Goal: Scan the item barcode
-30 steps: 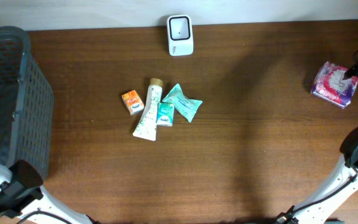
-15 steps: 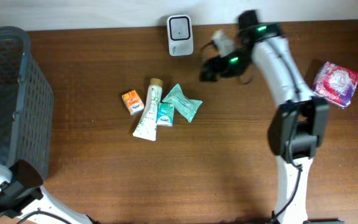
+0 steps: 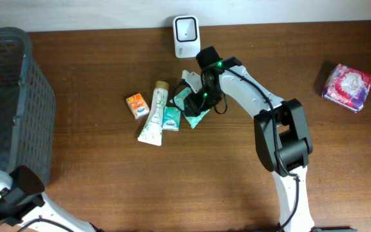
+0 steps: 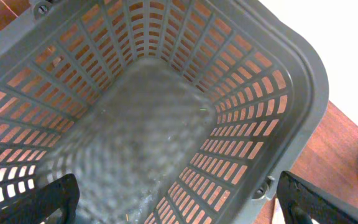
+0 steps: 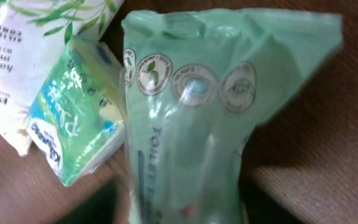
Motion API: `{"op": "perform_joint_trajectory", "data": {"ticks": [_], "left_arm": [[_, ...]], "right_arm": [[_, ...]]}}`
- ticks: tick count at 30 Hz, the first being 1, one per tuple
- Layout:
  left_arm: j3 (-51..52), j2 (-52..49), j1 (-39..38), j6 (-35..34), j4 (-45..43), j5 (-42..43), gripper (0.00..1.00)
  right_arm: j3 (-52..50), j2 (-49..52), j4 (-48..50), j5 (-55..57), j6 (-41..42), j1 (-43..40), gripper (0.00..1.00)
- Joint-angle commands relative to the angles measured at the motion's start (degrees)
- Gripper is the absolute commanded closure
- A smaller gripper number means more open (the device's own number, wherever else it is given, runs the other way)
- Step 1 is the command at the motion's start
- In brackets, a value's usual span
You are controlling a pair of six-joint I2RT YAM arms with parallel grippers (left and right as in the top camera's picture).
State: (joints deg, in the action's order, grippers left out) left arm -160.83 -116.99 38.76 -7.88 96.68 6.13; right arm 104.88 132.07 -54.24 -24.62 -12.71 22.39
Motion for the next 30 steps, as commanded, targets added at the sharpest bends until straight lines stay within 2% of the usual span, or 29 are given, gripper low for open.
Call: {"op": "perform_joint_trajectory", "data": {"ticks": [1, 3, 6, 10, 14, 15, 16, 17, 18, 19, 22, 24, 27, 28, 29, 30], "left_arm": [[-0.42, 0.87, 0.13, 0.7, 0.02, 0.02, 0.01], [-0.42, 0.87, 0.13, 0.7, 0.04, 0.02, 0.01], [-0.42, 0.87, 0.13, 0.7, 0.04, 0.02, 0.01], [-0.42, 0.87, 0.13, 0.7, 0.02, 0.02, 0.01], [-0.42, 0.87, 0.13, 0.7, 0.02, 0.02, 0.01], [-0.42, 0.87, 0.13, 0.7, 0.02, 0.02, 0.01], [-0.42, 0.87, 0.13, 0.7, 0.04, 0.02, 0.01], [-0.42, 0.87, 0.13, 0.7, 0.02, 0.02, 0.01], [-0.42, 0.87, 0.13, 0.72, 0.02, 0.02, 0.01], [-0.42, 0.87, 0.13, 0.7, 0.02, 0.02, 0.01], [-0.42, 0.87, 0.13, 0.7, 0.02, 0.02, 0.01], [-0.42, 0.87, 0.13, 0.7, 0.04, 0.02, 0.01], [-0.42, 0.87, 0.13, 0.7, 0.02, 0.02, 0.01], [-0.42, 0.87, 0.13, 0.7, 0.02, 0.02, 0.01], [-0.42, 0.87, 0.13, 0.7, 0.02, 0.02, 0.01], [-0.42, 0.87, 0.13, 0.7, 0.02, 0.02, 0.01]], "right_arm": [[-0.46, -0.46, 0.02, 0.55, 2.91, 0.04, 0.74], [-0.26, -0.46, -0.52, 2.38, 6.78, 0.04, 0.83], [3.43, -0.46, -6.95, 11.93, 12.09, 0.04, 0.94], [11.41, -0.46, -19.67, 30.95, 23.56, 0.04, 0.95], [10.01, -0.46, -20.61, 32.85, 25.49, 0.07, 0.95], [9.29, -0.44, -20.31, 32.85, 25.49, 0.07, 0.8], [8.68, -0.44, -19.91, 32.83, 25.49, 0.07, 0.73], [8.68, -0.44, -19.91, 32.81, 25.49, 0.07, 0.71], [8.68, -0.46, -19.91, 32.81, 25.49, 0.07, 0.62], [8.68, -0.46, -19.91, 32.81, 25.49, 0.07, 0.48], [8.7, -0.46, -19.37, 33.09, 25.4, -0.24, 0.17], [8.83, -0.48, -19.71, 32.76, 25.46, -1.33, 0.08], [14.62, -0.57, -24.81, 32.61, 25.44, -2.54, 0.08], [16.63, -0.57, -26.03, 32.61, 25.42, -2.56, 0.12], [18.34, -0.57, -27.08, 32.15, 25.46, -2.4, 0.37], [18.91, -0.57, -27.61, 30.75, 25.46, -1.88, 0.52]]}}
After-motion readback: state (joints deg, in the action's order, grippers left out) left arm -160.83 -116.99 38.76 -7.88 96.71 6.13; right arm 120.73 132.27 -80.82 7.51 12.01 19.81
